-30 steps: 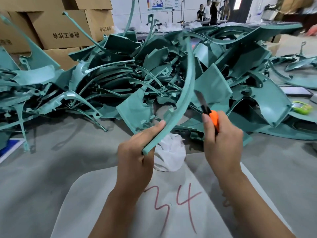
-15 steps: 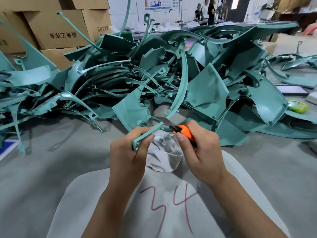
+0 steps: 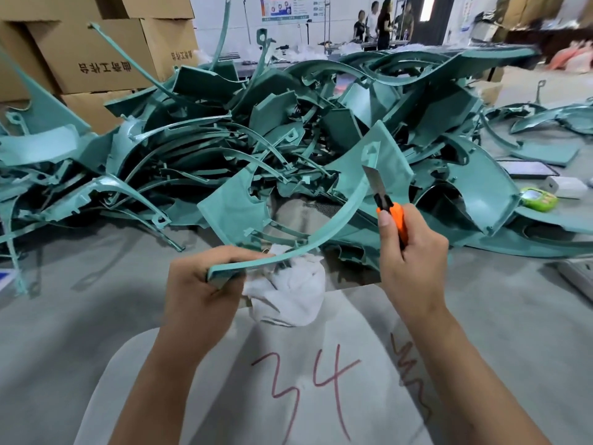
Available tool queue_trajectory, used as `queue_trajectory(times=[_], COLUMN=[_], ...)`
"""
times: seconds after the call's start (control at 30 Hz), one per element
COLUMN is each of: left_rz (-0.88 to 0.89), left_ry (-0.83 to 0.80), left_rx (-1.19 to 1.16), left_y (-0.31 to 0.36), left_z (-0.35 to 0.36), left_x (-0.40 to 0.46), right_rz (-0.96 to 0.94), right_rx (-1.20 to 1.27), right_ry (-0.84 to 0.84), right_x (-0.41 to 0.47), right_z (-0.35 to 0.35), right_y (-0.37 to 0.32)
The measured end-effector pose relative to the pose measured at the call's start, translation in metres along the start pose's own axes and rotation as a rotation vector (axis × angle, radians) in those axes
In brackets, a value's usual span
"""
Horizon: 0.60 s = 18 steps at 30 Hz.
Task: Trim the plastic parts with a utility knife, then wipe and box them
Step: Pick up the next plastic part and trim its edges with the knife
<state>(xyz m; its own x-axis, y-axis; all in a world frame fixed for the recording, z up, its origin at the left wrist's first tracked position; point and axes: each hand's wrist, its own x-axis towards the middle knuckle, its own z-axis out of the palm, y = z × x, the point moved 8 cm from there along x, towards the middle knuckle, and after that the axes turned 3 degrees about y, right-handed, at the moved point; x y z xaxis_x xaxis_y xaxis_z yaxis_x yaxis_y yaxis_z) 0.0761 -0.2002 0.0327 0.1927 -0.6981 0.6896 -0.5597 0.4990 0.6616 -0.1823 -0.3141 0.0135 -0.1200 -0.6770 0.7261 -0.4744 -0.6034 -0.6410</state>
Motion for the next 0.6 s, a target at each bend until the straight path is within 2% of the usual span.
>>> queue_trajectory(times=[0.17, 0.23, 0.33, 0.47, 0.6], left_rz=[-0.166, -0.175, -0.174, -0.27, -0.342], left_ry=[0.112, 0.143, 0.177, 0.228, 0.319], left_rx=[-0.156, -0.188, -0.229, -0.239, -0.257], left_y=[-0.02, -0.022, -0.027, -0.045, -0.045], left_z=[-0.021, -0.029, -0.041, -0.049, -0.055], left_x=[0.001, 0.001, -0.001, -0.002, -0.004], right_rz=[-0.057, -0.04, 0.015, 0.14, 0.263], right_rx=[0.046, 0.036, -0.031, -0.078, -0.016], right_ry=[-0.04, -0.029, -0.028, -0.041, -0.013], right_x=[-0.001, -0.001, 0.0, -0.002, -0.001], right_z=[0.003, 0.002, -0.001, 0.001, -0.002], right_y=[-0.012, -0.01, -0.001, 0.016, 0.027])
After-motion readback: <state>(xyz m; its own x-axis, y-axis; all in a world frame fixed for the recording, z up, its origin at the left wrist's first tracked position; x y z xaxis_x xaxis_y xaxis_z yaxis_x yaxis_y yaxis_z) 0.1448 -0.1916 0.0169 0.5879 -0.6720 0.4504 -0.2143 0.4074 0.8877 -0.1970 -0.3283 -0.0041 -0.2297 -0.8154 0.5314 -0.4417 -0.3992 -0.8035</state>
